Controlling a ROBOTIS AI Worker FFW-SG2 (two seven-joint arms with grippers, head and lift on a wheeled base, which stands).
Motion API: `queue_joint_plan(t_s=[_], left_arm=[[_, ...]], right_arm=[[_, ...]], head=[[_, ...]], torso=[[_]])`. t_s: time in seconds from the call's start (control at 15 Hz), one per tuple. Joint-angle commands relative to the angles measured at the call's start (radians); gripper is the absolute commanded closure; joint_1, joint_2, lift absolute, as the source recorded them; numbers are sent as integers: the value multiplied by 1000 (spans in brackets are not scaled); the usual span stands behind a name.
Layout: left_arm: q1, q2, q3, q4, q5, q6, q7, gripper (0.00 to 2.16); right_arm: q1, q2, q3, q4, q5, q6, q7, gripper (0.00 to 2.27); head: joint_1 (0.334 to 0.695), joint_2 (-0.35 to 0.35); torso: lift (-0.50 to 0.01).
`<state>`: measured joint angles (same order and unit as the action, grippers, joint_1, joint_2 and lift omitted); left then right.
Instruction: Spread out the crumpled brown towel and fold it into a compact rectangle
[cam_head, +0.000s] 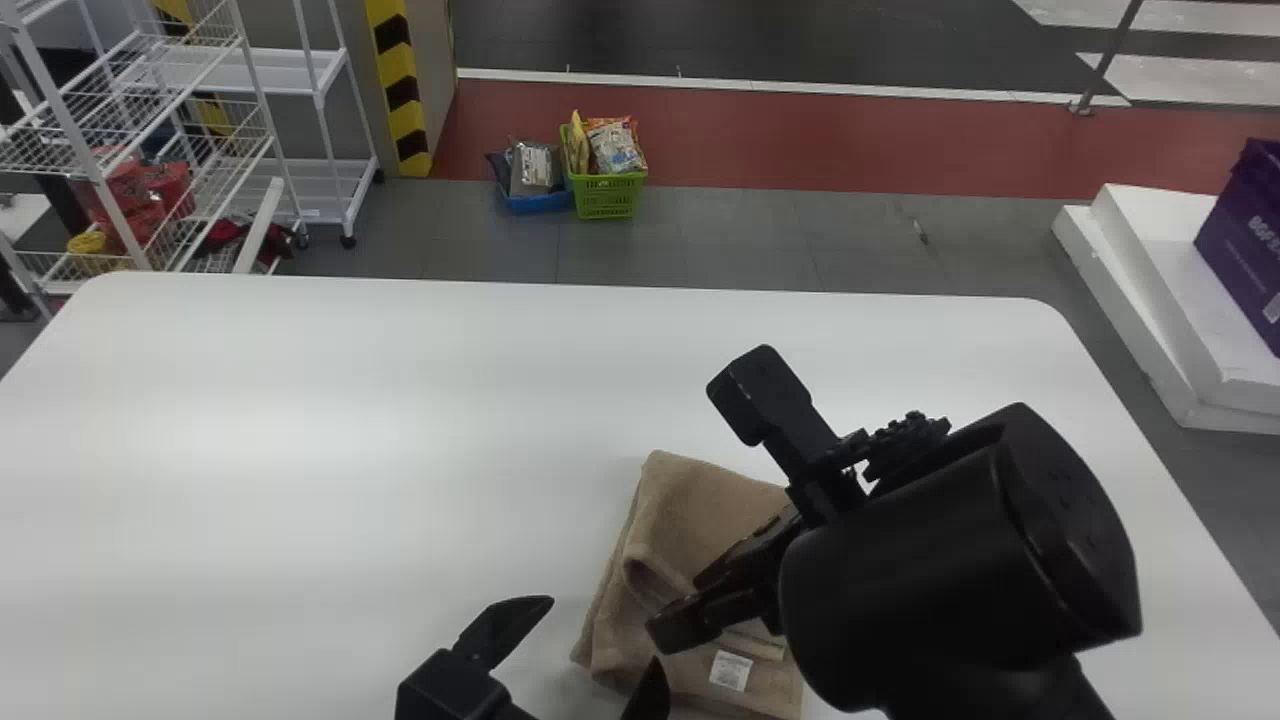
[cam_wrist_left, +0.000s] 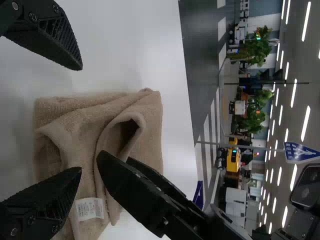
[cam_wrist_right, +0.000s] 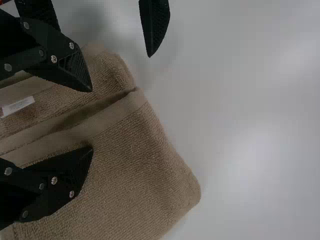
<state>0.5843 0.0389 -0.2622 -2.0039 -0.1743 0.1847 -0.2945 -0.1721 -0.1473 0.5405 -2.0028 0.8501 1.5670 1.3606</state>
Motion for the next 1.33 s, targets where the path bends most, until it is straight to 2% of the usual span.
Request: queue_joint_plan(t_s=[0.0,0.2,0.8,0.87,0.93,1.13,1.2,1.27], left_arm=[[0,1,1,1,1,-1,0,100],[0,1,3,-1,2,-4,-2,100],[2,2,4,-1,4,-4,-5,100],[2,2,3,-3,4,-4,-5,100],[2,2,3,-3,4,-4,-5,100],[2,2,3,-3,2,-4,-6,100],[2,2,3,-3,2,-4,-6,100],[2,2,3,-6,2,-4,-6,100]], right_arm=[[-12,6,27,7,15,5,6,508],[-30,6,62,21,44,5,6,616],[-70,26,142,101,109,5,6,626],[-73,28,142,98,110,5,6,832],[-73,28,141,96,112,5,6,937],[-70,26,141,87,112,5,6,940],[-69,26,139,82,112,5,6,1004],[-67,26,131,71,107,5,6,1244]], head=[[695,-45],[695,-32],[695,-15],[695,-13],[695,-12],[695,-10],[695,-10],[695,-10]], torso=[[-127],[-127],[-127],[-127],[-127],[-127],[-127],[-127]])
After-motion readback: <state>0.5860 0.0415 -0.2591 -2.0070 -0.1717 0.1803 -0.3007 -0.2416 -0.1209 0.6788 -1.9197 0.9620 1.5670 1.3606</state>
